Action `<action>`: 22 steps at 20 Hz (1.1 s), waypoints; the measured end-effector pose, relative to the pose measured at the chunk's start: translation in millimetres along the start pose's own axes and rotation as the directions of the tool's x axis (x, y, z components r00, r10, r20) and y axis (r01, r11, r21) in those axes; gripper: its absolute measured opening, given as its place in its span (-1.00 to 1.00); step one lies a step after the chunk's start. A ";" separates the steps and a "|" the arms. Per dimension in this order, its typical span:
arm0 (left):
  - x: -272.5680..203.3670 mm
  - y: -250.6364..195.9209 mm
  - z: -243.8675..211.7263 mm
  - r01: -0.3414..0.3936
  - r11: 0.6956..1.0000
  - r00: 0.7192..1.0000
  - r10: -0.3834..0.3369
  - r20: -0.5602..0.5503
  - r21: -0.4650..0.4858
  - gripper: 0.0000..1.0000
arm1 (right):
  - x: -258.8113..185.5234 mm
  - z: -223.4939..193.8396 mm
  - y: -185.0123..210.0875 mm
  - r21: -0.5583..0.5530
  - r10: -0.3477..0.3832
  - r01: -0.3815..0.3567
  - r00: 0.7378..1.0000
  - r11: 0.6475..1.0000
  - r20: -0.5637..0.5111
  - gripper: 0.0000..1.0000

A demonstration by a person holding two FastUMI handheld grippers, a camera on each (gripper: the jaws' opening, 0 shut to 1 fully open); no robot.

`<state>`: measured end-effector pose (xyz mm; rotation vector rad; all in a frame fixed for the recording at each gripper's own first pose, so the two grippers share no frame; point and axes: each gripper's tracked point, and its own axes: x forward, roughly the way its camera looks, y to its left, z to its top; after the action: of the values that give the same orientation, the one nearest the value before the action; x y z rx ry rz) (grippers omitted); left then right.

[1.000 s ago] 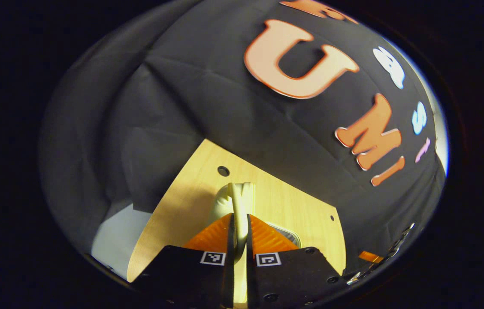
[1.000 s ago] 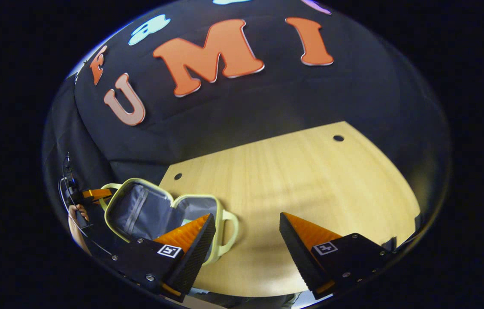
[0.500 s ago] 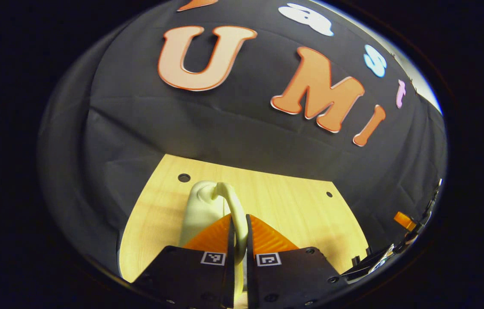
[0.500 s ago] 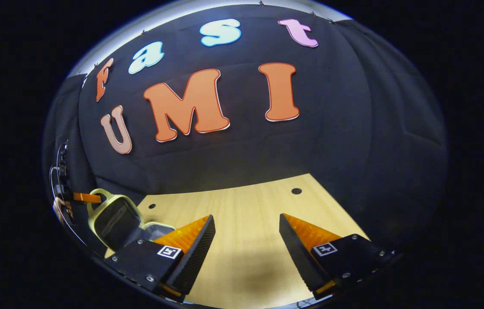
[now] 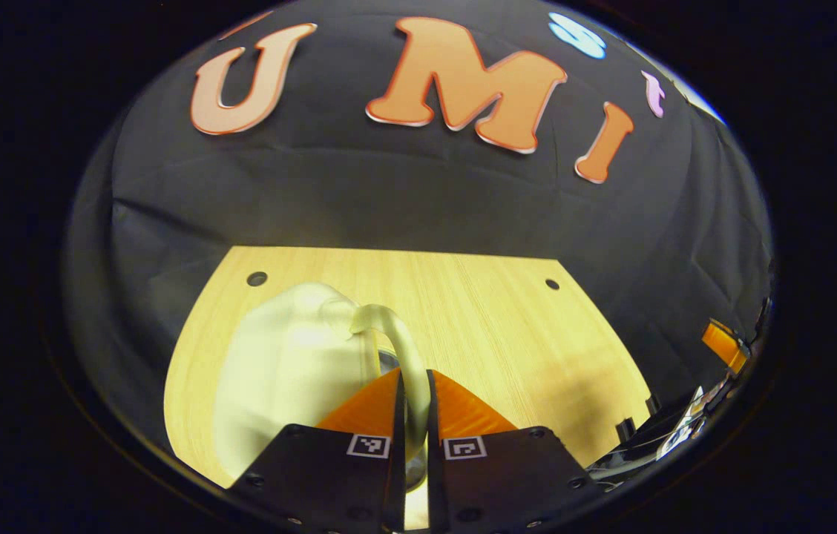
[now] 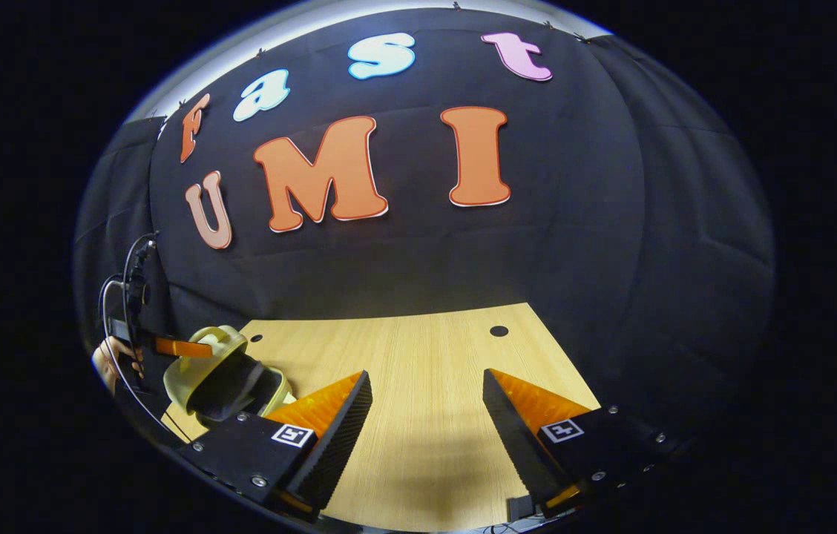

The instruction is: First open the suitcase, pack the skin care products into it, and then close the suitcase.

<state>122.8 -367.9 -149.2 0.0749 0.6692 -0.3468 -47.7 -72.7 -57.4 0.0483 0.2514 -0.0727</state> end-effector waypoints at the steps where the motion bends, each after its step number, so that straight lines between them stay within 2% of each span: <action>1: 10.4 -9.7 -9.9 0.003 1.000 1.000 -0.003 -0.023 0.017 -0.76 | -2.0 -1.9 -2.6 0.001 0.002 -0.002 1.000 1.000 -0.004 0.92; 7: 78.1 -47.0 -81.4 0.002 0.994 0.988 0.015 -0.153 0.111 -0.76 | -9.2 -11.3 -19.0 0.002 -0.013 0.013 1.000 1.000 -0.020 0.92; 11: 110.8 -57.5 -116.9 -0.046 0.973 0.971 0.096 -0.221 0.224 -0.75 | -10.7 -21.4 -30.5 0.002 -0.028 0.028 0.999 1.000 -0.041 0.92; 12: 118.3 -61.5 -117.6 -0.059 0.968 0.969 0.115 -0.221 0.245 -0.65 | -9.8 -23.6 -31.6 0.007 -0.028 0.028 0.999 1.000 -0.046 0.92; 13: 124.8 -66.7 -117.1 -0.069 0.969 0.967 0.124 -0.224 0.238 -0.65 | -9.0 -25.9 -31.1 0.012 -0.024 0.025 0.998 1.000 -0.050 0.92; 14: 131.8 -73.9 -114.5 -0.076 0.973 0.967 0.125 -0.223 0.216 -0.55 | -6.5 -28.8 -30.7 0.014 -0.021 0.021 0.998 1.000 -0.057 0.92; 15: 139.3 -82.8 -111.8 -0.074 0.979 0.967 0.117 -0.225 0.190 -0.60 | -4.2 -31.4 -29.4 0.015 -0.020 0.021 0.998 1.000 -0.065 0.92; 18: 148.6 -113.4 -86.4 -0.071 0.989 0.975 0.096 -0.200 0.128 -0.38 | 1.8 -34.7 -19.2 0.021 0.000 0.002 0.997 1.000 -0.083 0.92; 19: 153.5 -125.9 -73.0 -0.065 0.991 0.981 0.086 -0.175 0.120 -0.23 | 4.9 -36.0 -13.8 0.021 0.008 -0.006 0.996 1.000 -0.087 0.92; 21: 158.5 -150.8 -42.0 -0.067 0.992 0.990 0.080 -0.112 0.111 0.99 | 10.1 -36.3 -1.2 0.021 0.022 -0.020 0.996 1.000 -0.092 0.91; 22: 162.2 -161.7 -26.2 -0.074 0.991 0.993 0.083 -0.078 0.109 0.93 | 12.0 -34.1 6.0 0.024 0.029 -0.027 0.995 0.999 -0.090 0.92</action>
<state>170.8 -562.4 -263.3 0.2168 0.7275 -0.3044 -44.1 -65.6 -93.1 0.0779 0.3405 -0.0453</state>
